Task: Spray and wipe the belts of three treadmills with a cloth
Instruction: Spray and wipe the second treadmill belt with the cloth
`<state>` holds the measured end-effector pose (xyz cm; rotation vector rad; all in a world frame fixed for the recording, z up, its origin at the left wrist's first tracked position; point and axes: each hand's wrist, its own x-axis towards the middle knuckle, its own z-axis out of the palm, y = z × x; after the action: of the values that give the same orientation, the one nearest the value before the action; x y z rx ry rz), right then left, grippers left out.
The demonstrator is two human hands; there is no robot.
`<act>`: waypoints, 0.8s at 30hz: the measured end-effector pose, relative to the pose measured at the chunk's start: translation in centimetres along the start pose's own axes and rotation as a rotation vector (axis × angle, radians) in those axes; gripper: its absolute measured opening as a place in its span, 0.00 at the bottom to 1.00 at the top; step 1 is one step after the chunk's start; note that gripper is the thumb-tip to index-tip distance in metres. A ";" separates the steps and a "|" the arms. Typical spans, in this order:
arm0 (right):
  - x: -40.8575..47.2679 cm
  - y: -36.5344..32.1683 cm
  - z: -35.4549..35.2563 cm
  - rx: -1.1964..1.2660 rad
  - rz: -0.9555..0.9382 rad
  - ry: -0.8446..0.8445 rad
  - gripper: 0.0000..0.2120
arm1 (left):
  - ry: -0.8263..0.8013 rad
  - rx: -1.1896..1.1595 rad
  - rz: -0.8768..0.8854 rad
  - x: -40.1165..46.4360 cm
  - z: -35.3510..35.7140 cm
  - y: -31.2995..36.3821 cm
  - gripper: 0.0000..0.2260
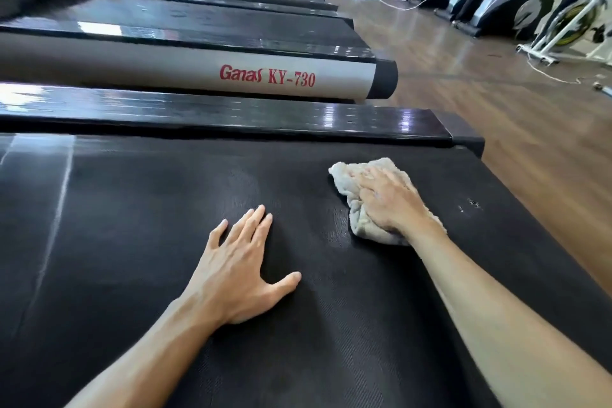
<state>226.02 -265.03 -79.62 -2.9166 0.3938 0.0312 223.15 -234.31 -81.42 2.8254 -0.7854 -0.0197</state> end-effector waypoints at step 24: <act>5.6 -2.1 1.7 -0.007 -0.430 -0.035 0.31 | 0.099 0.010 -0.126 5.9 1.0 -2.8 0.46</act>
<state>231.99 -264.14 -81.11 -2.9350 -0.2427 0.0206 229.57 -235.21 -82.71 2.8554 -0.5878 0.1036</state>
